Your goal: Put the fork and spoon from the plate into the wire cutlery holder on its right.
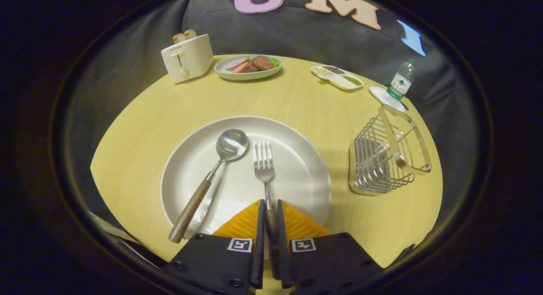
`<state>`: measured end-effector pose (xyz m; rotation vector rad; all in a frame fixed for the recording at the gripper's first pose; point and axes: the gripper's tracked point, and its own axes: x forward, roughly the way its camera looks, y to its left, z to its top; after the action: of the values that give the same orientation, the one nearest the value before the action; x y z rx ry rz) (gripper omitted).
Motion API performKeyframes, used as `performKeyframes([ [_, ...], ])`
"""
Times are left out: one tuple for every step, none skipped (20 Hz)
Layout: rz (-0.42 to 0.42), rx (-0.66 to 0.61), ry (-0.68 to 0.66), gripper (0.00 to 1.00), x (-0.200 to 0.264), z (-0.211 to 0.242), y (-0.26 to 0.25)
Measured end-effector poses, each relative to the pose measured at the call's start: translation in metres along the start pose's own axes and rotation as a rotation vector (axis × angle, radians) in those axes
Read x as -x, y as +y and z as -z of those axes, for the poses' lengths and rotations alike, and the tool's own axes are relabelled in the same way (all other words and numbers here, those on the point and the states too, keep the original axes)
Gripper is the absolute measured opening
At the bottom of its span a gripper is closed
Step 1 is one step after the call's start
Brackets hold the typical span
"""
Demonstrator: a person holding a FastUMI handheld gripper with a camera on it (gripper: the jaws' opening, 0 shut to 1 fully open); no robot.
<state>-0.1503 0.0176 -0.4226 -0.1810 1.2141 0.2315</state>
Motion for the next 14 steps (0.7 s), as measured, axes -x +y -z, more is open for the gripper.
performKeyframes([
  [0.004, -0.006, 0.001, 0.15, -0.006, 0.001, 0.0],
  [0.01, -0.013, 0.01, 0.11, -0.002, 0.001, 0.0],
  [0.006, -0.01, 0.017, 0.08, -0.001, 0.001, -0.001],
  [0.004, 0.001, 0.026, 0.07, -0.001, 0.0, -0.001],
  [-0.001, 0.012, 0.035, 0.07, 0.0, 0.0, -0.001],
  [-0.002, 0.018, 0.046, 0.07, 0.002, -0.002, -0.003],
  [-0.005, 0.018, 0.05, 0.07, 0.003, -0.005, -0.004],
  [-0.014, 0.011, 0.054, 0.07, 0.006, -0.01, -0.004],
  [-0.023, 0.007, 0.056, 0.08, 0.008, -0.014, -0.005],
  [-0.025, 0.007, 0.058, 0.07, 0.011, -0.018, -0.008],
  [-0.024, 0.012, 0.065, 0.07, 0.013, -0.021, -0.011],
  [-0.028, 0.017, 0.075, 0.07, 0.015, -0.024, -0.014],
  [-0.032, 0.022, 0.085, 0.07, 0.018, -0.024, -0.016],
  [-0.031, 0.026, 0.093, 0.07, 0.021, -0.027, -0.019],
])
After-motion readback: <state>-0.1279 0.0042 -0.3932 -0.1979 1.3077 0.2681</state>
